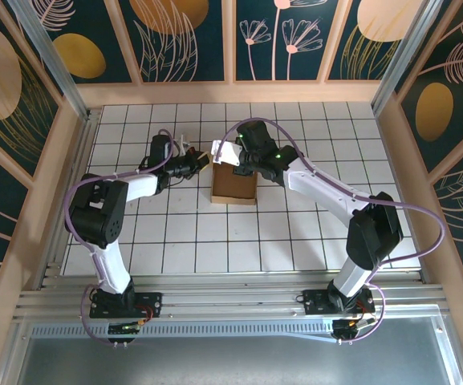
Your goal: Fold the paper box
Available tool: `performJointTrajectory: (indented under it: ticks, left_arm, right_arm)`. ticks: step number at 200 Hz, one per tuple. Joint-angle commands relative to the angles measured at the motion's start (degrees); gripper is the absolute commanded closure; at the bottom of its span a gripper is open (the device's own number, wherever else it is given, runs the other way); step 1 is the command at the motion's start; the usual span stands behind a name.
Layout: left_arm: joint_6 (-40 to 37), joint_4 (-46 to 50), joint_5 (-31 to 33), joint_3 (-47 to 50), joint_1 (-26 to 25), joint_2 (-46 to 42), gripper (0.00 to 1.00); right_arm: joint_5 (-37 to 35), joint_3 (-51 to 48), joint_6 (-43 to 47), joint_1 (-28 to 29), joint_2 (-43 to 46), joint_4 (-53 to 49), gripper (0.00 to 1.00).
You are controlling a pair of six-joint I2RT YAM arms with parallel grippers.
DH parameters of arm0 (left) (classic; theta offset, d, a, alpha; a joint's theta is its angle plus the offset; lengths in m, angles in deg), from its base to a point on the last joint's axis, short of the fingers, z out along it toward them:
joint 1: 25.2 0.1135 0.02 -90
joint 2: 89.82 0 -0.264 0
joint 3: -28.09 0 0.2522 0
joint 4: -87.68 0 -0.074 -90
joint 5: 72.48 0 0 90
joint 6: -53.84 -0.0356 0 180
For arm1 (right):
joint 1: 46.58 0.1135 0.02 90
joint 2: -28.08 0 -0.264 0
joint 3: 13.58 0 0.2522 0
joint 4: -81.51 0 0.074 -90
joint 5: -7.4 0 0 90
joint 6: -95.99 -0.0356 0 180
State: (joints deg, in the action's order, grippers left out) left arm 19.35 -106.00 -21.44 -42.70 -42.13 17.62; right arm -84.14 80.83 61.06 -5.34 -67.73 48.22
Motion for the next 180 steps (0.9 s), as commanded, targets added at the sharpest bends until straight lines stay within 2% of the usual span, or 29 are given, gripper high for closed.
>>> performJointTrajectory:
  ticks: [1, 106, 118, 146, 163, 180]
  left_arm:
    - [7.47, -8.63, -7.11, 0.46, -4.44, -0.02, 1.0]
    - [18.05, -17.35, -1.64, 0.77, -10.86, -1.65, 1.0]
    - [15.62, -15.68, -0.44, -0.05, -11.26, -1.53, 1.0]
    - [2.2, -0.11, 6.78, -1.71, -11.28, -1.68, 1.0]
    - [-0.42, 0.73, 7.51, -0.98, -11.28, -1.46, 1.0]
    - [1.2, -2.73, 3.71, -1.31, -11.28, -0.18, 1.0]
  right_arm:
    - [2.94, -1.15, -2.03, 0.76, -2.0, 1.58, 0.93]
    - [5.32, -2.37, -4.33, 0.43, -3.34, 3.51, 0.94]
    - [5.1, -2.21, -4.04, 0.22, -3.53, 3.3, 0.94]
    - [6.99, 1.16, -3.68, -2.7, -3.72, 1.13, 0.94]
    - [8.05, 4.37, -2.93, -4.36, -4.83, -0.68, 0.94]
    - [9.02, 6.97, -1.7, -5.58, -6.59, -2.06, 0.94]
